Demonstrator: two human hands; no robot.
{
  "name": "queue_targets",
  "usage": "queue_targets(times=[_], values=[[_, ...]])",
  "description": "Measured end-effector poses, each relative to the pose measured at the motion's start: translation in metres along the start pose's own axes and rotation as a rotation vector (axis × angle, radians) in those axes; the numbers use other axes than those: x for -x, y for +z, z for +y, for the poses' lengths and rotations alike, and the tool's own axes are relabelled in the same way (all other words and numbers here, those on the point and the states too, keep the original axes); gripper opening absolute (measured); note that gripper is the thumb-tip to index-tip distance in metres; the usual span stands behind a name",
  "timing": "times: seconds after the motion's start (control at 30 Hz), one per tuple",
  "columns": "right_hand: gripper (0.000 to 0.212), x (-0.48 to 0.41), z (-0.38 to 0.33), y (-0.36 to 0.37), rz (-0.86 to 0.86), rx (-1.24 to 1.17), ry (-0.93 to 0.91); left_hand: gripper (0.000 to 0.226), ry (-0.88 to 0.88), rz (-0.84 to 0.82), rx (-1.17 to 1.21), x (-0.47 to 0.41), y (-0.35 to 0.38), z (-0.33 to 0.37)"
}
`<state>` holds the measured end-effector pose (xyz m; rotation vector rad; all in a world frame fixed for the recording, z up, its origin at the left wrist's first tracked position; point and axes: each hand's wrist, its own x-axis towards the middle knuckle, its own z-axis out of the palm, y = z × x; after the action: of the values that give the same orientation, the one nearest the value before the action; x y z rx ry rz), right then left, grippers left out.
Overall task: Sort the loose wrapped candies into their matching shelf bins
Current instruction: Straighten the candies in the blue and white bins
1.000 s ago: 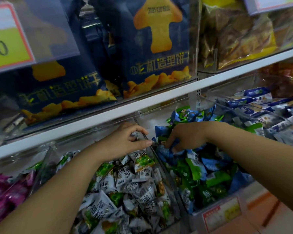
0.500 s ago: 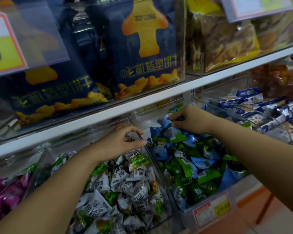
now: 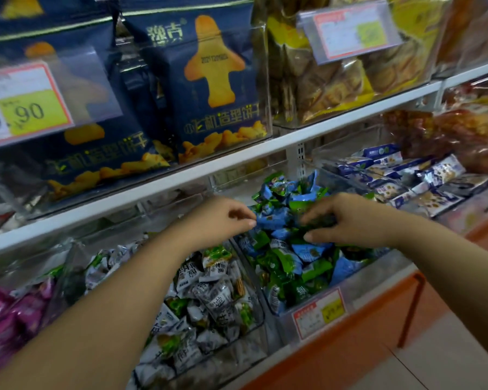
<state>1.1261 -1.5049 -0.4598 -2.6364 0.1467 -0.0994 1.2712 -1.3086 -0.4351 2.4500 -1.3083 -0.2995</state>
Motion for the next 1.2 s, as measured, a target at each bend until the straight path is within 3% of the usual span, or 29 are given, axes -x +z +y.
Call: queue_targets(times=[0.07,0.17,0.27,0.4,0.57,0.63,0.77,0.93,1.07,1.2], values=[[0.039,0.009,0.0,0.014,-0.01,0.148,-0.013,0.023,0.015,-0.13,-0.065,-0.008,0.008,0.015],[0.035,0.017,-0.003,0.024,-0.061,0.328,-0.004,0.03,-0.019,-0.309,-0.25,-0.019,0.016,0.026],[0.02,0.018,-0.003,0.023,-0.075,0.269,-0.016,0.036,-0.064,-0.406,-0.324,-0.027,0.02,0.033],[0.016,0.016,-0.001,0.022,-0.111,0.226,-0.023,0.032,-0.097,-0.396,-0.311,-0.037,0.025,0.038],[0.017,0.013,0.001,0.021,-0.098,0.197,-0.018,0.004,-0.197,-0.18,-0.317,-0.051,0.044,0.035],[0.018,0.014,0.0,0.022,-0.091,0.195,-0.017,0.015,-0.209,-0.12,-0.325,-0.051,0.048,0.034],[0.016,0.013,0.002,0.022,-0.063,0.184,-0.013,0.027,-0.18,-0.037,-0.074,-0.045,0.035,0.027],[0.021,0.011,0.002,0.023,0.0,0.148,-0.004,0.016,-0.15,0.142,0.159,-0.016,0.01,0.017],[0.024,0.012,-0.001,0.026,0.069,0.104,-0.032,0.015,-0.205,0.388,0.376,0.019,-0.001,-0.003],[0.031,0.018,-0.004,0.027,0.121,0.193,0.003,0.013,-0.327,0.587,0.388,0.055,-0.004,-0.03]])
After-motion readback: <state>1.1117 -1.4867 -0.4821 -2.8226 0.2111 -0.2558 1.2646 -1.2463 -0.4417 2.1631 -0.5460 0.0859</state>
